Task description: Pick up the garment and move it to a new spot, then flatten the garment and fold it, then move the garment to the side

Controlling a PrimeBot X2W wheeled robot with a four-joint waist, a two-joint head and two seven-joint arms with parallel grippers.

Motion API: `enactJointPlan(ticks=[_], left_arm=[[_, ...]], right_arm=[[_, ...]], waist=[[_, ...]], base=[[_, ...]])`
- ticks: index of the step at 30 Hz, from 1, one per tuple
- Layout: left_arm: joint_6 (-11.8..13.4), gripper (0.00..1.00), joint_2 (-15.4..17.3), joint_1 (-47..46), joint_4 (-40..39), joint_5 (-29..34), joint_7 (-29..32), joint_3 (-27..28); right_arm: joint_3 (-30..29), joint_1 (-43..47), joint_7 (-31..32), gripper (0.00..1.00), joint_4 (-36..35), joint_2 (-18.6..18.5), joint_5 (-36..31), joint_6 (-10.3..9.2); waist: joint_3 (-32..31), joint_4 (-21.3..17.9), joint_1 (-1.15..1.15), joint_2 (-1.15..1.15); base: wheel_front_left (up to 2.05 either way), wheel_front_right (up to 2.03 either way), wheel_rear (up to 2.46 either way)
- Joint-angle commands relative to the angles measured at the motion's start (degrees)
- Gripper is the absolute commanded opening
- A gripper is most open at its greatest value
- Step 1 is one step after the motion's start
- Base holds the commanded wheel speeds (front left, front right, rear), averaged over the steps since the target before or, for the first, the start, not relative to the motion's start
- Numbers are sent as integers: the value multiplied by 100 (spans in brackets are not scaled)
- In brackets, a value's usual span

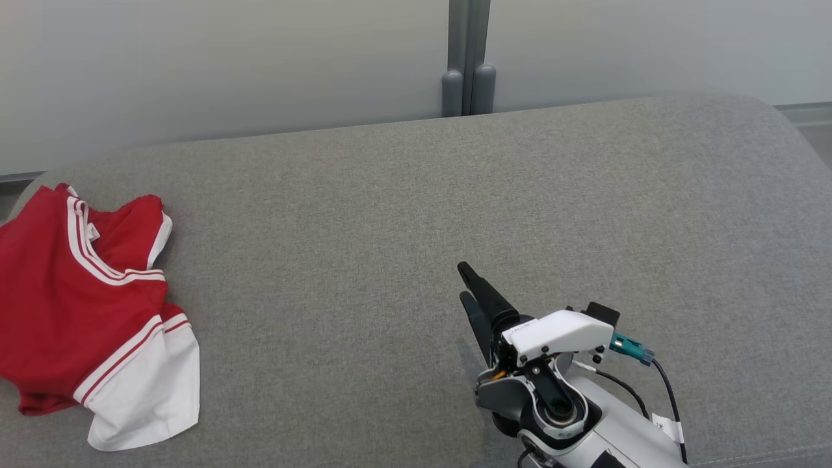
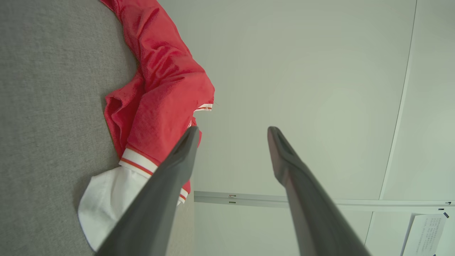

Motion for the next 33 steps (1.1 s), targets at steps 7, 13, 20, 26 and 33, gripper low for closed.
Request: enactJointPlan(ticks=[7,13,20,26,33], left_arm=[[-9,100,136,-100,-252,135,-437,-611],[-11,100,155,-117,-368,286,-774,-1067],[-13,100,172,-141,-474,532,-1138,-1527],[-14,100,191,-146,-540,894,-1425,-1875],[-16,100,214,-161,-585,1348,-1780,-2358]], right_arm=[[-439,105,-1,100,-471,19,-277,2],[-802,271,-1,100,-746,21,-475,2],[-1197,458,-1,100,-1013,22,-930,2],[-1499,596,-1,100,-1244,22,-1410,2],[-1796,783,-2,100,-1508,-11,-2255,3]], waist=[[-4,-1,0,0],[-11,-6,0,0],[-16,-7,0,0],[-23,-7,0,0],[-39,-15,0,0]], base=[[0,0,0],[0,0,0],[0,0,0],[0,0,0],[0,0,0]])
